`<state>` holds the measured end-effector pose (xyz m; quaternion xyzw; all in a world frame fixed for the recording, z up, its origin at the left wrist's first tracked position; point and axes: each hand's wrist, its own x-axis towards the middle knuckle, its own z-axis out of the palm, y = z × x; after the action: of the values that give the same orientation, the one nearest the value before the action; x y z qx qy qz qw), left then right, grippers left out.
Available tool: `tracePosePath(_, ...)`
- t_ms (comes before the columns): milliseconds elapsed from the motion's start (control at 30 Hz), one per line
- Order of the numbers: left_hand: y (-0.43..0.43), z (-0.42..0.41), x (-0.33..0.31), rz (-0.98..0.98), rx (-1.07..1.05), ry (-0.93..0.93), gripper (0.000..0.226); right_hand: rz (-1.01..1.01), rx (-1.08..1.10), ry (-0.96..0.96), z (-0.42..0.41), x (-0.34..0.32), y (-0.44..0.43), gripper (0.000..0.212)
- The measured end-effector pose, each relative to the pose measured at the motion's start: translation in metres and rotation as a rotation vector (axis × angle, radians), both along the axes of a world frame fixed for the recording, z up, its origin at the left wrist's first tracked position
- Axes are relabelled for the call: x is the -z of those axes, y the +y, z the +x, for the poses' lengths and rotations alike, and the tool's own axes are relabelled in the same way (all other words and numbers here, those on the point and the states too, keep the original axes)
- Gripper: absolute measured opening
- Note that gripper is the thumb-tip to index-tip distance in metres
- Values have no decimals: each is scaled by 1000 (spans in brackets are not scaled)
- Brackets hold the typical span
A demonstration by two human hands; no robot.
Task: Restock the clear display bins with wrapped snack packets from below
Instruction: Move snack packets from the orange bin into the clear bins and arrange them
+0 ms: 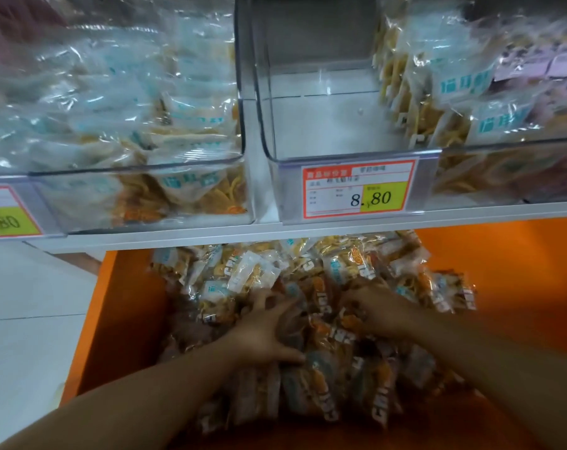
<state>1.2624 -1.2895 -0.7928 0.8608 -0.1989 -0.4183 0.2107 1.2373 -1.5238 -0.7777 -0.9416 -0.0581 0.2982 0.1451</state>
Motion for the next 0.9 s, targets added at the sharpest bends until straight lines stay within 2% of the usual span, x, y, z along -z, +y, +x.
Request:
tracePosePath(67,-6,2,1,-24,-73,68,104,0,0,-20,0,-2,1,34)
tracePosePath(167,-18,1,-1,-27,-31,69,100,10,-11,-33,0,-3,5,41)
tracePosePath(400,-26,-4,2,-78,21,-27,45,69,-82,-94,-6,-6,8,20)
tracePosePath(633,-14,2,-15,-202,20,-126,16,134,-97,-233,-10,-33,13,22)
tracePosePath(767,-6,4,-46,-271,-40,-203,19,171,-31,-354,-17,-57,14,21)
tracePosePath(900,5,-7,-90,-352,-74,-315,37,283,46,-467,-32,-88,19,24)
